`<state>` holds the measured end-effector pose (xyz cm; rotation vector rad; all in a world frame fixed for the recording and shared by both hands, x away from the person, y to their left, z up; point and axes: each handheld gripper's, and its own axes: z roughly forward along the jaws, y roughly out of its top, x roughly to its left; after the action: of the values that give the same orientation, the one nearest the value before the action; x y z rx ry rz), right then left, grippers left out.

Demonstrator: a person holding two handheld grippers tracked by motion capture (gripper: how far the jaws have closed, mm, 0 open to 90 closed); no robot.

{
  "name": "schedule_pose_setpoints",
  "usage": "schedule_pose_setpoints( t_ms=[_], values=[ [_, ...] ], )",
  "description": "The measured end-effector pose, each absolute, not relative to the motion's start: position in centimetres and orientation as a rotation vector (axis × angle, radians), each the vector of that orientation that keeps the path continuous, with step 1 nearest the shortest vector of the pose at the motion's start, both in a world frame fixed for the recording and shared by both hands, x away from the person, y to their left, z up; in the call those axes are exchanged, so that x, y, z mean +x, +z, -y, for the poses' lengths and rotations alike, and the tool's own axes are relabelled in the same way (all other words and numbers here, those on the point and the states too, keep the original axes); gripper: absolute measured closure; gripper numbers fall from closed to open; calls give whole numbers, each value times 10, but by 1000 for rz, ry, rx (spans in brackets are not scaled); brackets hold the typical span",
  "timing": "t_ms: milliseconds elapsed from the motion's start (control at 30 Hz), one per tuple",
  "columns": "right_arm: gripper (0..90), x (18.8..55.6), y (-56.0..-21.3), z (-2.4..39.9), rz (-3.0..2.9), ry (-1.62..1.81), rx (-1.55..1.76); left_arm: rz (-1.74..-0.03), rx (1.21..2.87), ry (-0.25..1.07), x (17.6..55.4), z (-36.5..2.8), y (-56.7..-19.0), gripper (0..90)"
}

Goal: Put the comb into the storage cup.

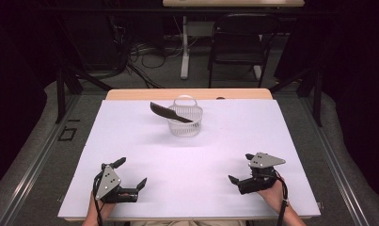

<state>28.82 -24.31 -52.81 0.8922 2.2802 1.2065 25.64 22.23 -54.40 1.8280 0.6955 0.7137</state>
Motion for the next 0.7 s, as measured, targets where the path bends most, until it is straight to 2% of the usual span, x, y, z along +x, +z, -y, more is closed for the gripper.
schedule_pose_setpoints(
  t_ms=[700],
  values=[
    [0,273,-532,255,-2233,1199,907,-700,1834,707,257,-221,-545,14]
  ],
)
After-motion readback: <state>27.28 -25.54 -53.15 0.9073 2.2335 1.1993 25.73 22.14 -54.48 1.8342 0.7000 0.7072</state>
